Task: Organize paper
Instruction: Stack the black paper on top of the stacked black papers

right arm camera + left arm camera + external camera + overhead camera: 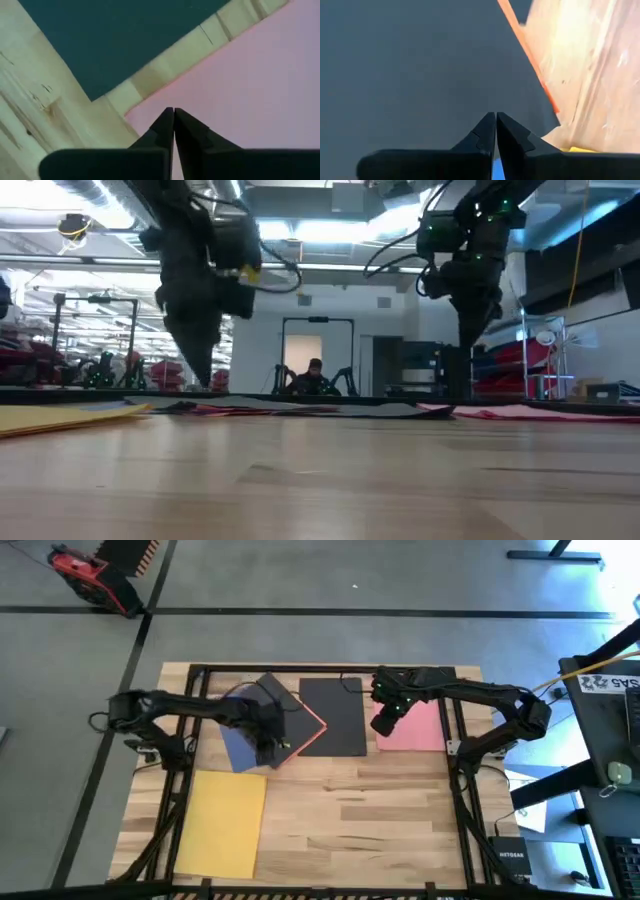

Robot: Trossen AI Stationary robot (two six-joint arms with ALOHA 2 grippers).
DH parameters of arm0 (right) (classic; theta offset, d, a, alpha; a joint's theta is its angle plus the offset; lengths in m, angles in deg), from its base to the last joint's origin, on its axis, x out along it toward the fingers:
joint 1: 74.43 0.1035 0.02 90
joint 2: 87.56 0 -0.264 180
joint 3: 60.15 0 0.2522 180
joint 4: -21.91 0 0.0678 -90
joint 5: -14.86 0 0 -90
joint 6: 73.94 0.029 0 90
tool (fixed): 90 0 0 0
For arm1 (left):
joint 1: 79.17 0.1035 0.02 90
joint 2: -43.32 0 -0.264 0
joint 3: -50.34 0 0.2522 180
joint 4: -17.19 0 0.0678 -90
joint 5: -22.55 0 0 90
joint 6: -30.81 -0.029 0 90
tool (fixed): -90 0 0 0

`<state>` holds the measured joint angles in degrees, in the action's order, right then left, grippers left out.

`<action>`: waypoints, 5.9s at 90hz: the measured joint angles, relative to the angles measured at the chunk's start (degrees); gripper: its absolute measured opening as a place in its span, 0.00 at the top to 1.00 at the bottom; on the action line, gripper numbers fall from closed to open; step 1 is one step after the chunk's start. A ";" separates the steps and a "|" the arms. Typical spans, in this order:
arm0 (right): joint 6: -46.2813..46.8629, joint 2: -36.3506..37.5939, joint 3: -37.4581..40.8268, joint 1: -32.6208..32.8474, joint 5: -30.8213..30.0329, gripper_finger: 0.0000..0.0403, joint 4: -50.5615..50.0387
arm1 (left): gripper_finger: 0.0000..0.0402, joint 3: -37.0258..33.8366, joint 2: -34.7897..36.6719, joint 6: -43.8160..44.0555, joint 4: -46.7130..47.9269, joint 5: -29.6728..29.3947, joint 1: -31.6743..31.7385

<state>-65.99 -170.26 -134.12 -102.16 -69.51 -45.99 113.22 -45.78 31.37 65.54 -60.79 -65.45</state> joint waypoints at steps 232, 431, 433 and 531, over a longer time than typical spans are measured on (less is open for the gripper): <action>-4.23 0.00 0.00 -0.02 -0.72 1.00 3.51 | 1.00 -0.04 -0.93 -4.68 -3.31 -5.81 0.22; -11.68 0.02 -2.11 3.08 -0.11 1.00 15.74 | 1.00 0.85 18.74 30.69 15.00 -11.40 -12.88; -11.56 0.02 -2.12 3.75 0.18 1.00 16.53 | 1.00 0.83 19.34 31.45 15.20 -12.05 -13.78; -8.97 -30.36 -28.20 29.77 -8.24 0.69 33.20 | 1.00 -21.93 57.38 47.05 2.12 -23.85 -36.99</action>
<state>-74.96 -200.62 -162.32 -72.39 -77.75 -12.80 91.29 11.60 78.42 67.66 -84.64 -102.44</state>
